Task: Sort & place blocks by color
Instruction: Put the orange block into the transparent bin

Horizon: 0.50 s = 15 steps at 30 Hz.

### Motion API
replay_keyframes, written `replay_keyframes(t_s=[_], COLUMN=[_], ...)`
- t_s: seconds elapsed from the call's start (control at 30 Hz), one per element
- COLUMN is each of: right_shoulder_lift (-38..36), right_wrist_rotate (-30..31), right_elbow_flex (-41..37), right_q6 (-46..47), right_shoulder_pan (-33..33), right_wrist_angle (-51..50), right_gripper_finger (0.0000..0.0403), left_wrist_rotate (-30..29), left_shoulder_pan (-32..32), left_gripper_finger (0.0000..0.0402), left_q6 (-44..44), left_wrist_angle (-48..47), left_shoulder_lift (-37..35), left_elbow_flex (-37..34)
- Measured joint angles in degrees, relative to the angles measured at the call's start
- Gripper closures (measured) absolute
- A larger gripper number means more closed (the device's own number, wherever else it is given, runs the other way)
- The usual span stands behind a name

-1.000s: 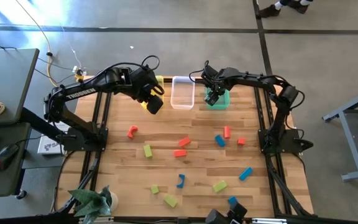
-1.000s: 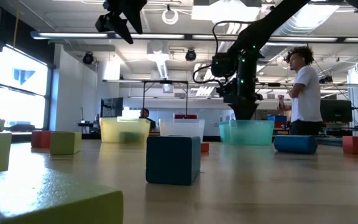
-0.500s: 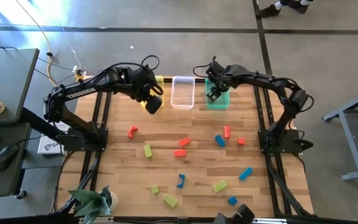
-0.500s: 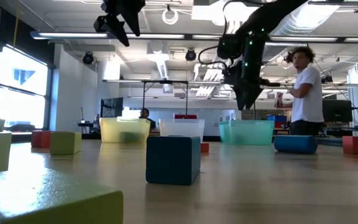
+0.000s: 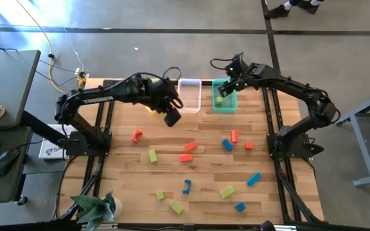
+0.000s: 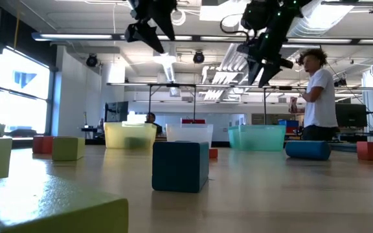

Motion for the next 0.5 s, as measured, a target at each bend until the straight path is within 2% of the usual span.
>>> replay_keyframes(t_s=[0.17,0.5], right_shoulder_lift=[-1.82,-2.14], right_wrist_rotate=[0.42,0.2], right_elbow_flex=[0.0,0.0], right_q6=[1.4,5.09], right_shoulder_pan=[0.0,0.0], right_wrist_angle=[0.01,-0.03], right_gripper_finger=[0.0215,0.0215], left_wrist_rotate=[-0.17,-0.55], left_shoulder_pan=[-3.09,-8.12], left_gripper_finger=[0.016,0.0161], left_q6=[0.02,0.0], left_wrist_angle=[4.17,6.5], left_shoulder_lift=[4.46,13.35], left_elbow_flex=[0.0,0.0])
